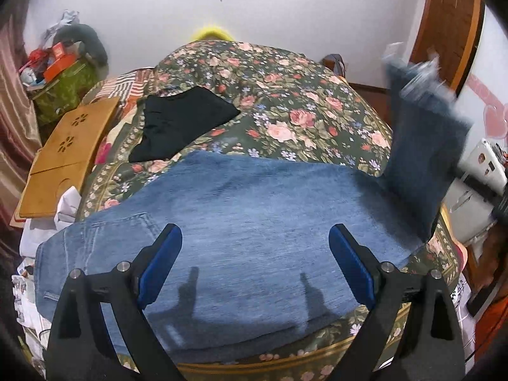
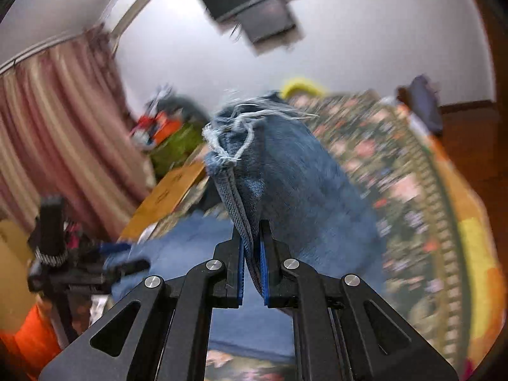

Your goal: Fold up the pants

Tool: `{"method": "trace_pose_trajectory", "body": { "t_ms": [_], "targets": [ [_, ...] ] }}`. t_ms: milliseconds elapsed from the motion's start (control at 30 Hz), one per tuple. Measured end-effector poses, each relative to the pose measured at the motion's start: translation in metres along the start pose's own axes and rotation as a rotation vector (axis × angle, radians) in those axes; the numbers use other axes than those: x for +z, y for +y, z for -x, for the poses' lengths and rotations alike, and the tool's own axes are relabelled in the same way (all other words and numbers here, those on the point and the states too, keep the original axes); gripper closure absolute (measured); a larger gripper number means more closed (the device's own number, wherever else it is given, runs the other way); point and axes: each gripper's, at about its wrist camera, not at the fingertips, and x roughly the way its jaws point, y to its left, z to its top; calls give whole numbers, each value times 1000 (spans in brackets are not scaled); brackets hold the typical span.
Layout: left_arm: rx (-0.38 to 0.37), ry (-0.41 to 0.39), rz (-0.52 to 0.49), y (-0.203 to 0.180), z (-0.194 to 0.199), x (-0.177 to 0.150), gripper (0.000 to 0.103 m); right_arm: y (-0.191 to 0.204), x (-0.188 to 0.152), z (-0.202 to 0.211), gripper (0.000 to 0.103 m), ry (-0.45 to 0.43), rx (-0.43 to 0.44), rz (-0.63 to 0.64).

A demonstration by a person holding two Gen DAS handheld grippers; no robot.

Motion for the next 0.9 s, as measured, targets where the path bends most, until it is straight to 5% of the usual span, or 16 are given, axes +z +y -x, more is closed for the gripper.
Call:
{"method": "trace_pose_trajectory", "body": {
  "t_ms": [300,467,633,700,900],
  "targets": [
    [1,12,27,11,-1,-3,8,25,-61,-83,86,328,11,69],
    [-53,18,15,1,-9,8,15,20,-49,-68,71,336,79,46],
    [-119,47,-47,-25,-24,22,52,5,-31,-33,71,234,12,54],
    [-146,72,-87,-42,-37,26,58,-6,-26,-28,71,210,-46,42],
    [-162,194,-153,-72,-82,11,58,-49,-41,-35,71,257,-216,-29]
  ]
}}
